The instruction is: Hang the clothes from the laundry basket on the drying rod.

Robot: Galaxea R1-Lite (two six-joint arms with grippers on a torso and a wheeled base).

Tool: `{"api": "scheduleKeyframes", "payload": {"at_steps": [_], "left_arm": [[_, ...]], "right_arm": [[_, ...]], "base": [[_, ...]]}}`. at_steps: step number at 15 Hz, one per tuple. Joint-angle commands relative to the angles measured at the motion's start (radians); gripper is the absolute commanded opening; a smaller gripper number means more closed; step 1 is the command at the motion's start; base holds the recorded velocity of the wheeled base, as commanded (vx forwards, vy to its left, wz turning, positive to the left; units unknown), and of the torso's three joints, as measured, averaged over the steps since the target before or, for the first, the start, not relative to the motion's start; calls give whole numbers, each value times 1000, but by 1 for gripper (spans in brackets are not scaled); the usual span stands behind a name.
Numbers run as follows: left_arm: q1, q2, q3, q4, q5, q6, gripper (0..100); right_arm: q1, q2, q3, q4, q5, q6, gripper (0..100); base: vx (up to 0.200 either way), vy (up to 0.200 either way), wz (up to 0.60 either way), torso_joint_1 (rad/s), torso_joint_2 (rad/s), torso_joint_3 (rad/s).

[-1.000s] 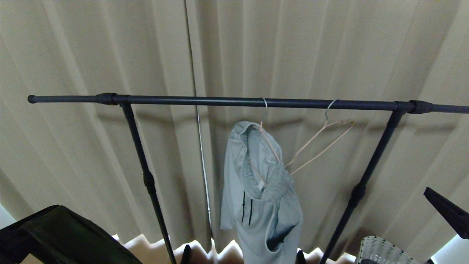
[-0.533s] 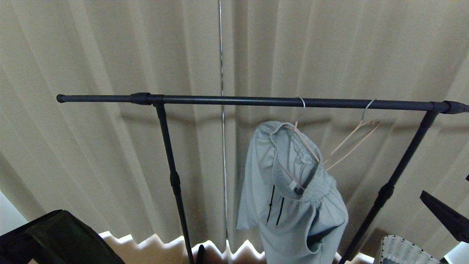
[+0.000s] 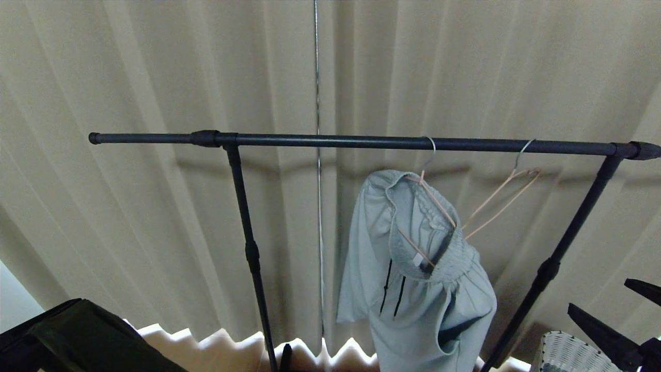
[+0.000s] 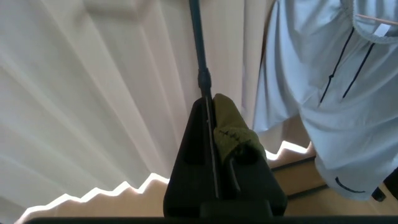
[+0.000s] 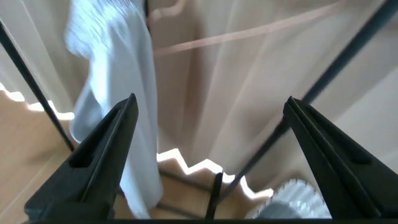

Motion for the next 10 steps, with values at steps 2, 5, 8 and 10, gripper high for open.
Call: {"api": "scheduleKeyframes", "payload": {"at_steps": [2, 5, 8, 10], "left_arm": [[0, -10, 2, 2, 1, 0, 0], [0, -22, 1, 2, 1, 0, 0], [0, -35, 1, 2, 1, 1, 0], [0, -39, 1, 2, 1, 1, 0]], "right_arm": [[9, 178, -93, -5, -2, 0, 100], [57, 319, -216, -19, -31, 32, 100], [148, 431, -320, -25, -123, 98, 100], [201, 487, -341, -59, -195, 119, 100]], "base": [[0, 0, 0, 0, 0, 0], [0, 0, 0, 0, 0, 0], [0, 0, 0, 0, 0, 0], [0, 0, 0, 0, 0, 0]]}}
